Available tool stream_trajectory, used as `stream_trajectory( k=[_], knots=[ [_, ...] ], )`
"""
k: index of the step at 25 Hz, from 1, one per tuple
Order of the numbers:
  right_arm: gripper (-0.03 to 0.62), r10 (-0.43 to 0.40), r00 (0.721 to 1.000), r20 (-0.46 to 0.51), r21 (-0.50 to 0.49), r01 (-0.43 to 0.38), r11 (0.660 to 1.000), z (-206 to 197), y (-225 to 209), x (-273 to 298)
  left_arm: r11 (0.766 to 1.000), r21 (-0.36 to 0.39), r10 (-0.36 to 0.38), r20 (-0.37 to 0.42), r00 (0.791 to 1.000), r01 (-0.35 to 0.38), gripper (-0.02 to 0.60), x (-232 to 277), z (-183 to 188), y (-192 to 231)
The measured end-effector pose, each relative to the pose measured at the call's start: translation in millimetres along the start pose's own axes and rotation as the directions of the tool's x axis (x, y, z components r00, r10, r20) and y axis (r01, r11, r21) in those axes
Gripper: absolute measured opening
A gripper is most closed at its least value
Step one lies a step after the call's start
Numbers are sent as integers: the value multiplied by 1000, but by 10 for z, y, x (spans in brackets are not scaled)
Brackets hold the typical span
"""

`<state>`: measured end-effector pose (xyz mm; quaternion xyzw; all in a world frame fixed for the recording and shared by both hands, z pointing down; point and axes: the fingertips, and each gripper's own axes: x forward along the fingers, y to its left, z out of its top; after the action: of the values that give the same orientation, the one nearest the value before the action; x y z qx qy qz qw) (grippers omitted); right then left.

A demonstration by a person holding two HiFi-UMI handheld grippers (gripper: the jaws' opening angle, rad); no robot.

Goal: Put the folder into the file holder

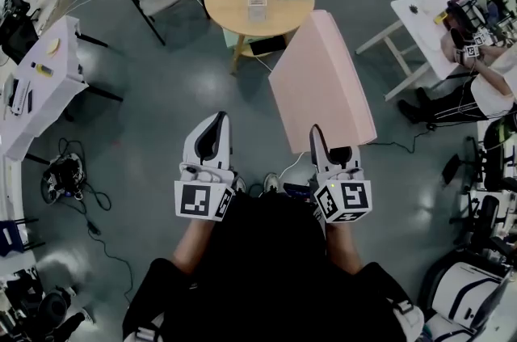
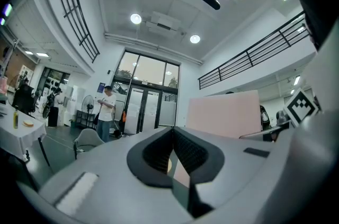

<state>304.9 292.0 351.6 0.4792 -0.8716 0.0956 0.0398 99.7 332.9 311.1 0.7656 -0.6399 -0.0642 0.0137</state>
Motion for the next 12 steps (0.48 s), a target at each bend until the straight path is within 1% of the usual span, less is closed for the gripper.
stream_trajectory(
  k=[12],
  knots=[
    [144,-35,999,9,5,35,999,-12,272,110,1000,-1,-31,5,1000,31,6,-105,32,293]
  ],
)
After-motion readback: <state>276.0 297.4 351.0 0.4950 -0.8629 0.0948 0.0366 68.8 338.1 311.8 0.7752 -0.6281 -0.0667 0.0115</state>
